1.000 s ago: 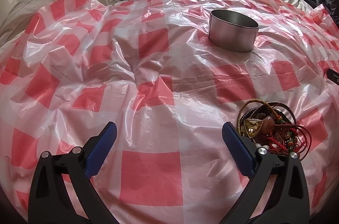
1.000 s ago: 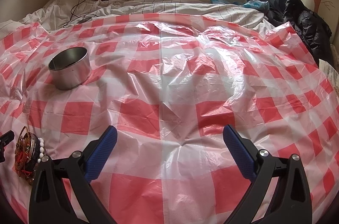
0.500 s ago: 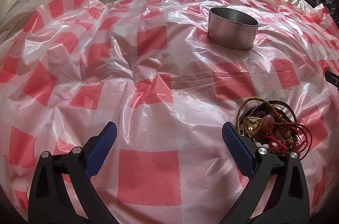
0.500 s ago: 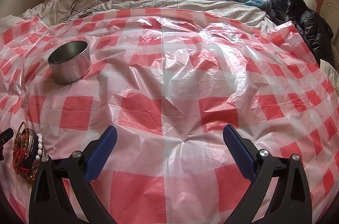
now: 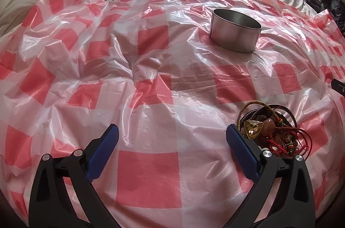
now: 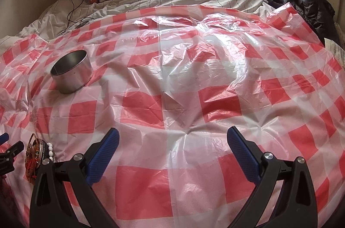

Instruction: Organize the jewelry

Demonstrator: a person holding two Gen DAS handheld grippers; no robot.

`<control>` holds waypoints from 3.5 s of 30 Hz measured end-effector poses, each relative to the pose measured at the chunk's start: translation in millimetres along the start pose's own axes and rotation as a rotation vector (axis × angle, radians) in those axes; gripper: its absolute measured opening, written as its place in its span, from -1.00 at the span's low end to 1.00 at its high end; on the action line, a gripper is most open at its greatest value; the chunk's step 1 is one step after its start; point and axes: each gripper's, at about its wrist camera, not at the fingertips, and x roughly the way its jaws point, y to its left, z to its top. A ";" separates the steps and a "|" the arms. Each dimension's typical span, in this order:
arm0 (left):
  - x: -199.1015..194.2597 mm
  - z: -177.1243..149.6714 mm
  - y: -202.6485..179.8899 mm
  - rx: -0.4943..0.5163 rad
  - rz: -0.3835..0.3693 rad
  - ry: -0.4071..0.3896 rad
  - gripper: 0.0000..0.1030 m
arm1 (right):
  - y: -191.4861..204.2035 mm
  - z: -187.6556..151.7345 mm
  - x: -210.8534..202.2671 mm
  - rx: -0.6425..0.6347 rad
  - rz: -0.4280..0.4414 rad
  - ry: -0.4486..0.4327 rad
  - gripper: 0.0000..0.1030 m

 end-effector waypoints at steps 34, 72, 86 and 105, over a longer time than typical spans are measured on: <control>-0.3 -0.8 -7.0 0.016 -0.014 0.005 0.86 | 35.6 -14.5 22.9 -0.147 -0.015 0.073 0.86; -5.1 4.1 2.8 -0.016 0.007 -0.017 0.86 | 50.2 -19.2 24.0 -0.201 -0.014 0.059 0.86; -4.6 1.6 -1.5 -0.007 0.013 -0.013 0.86 | 50.4 -19.3 24.0 -0.199 -0.013 0.059 0.86; -3.8 0.6 -4.5 -0.004 0.012 -0.010 0.86 | 50.5 -19.9 24.7 -0.199 -0.012 0.061 0.86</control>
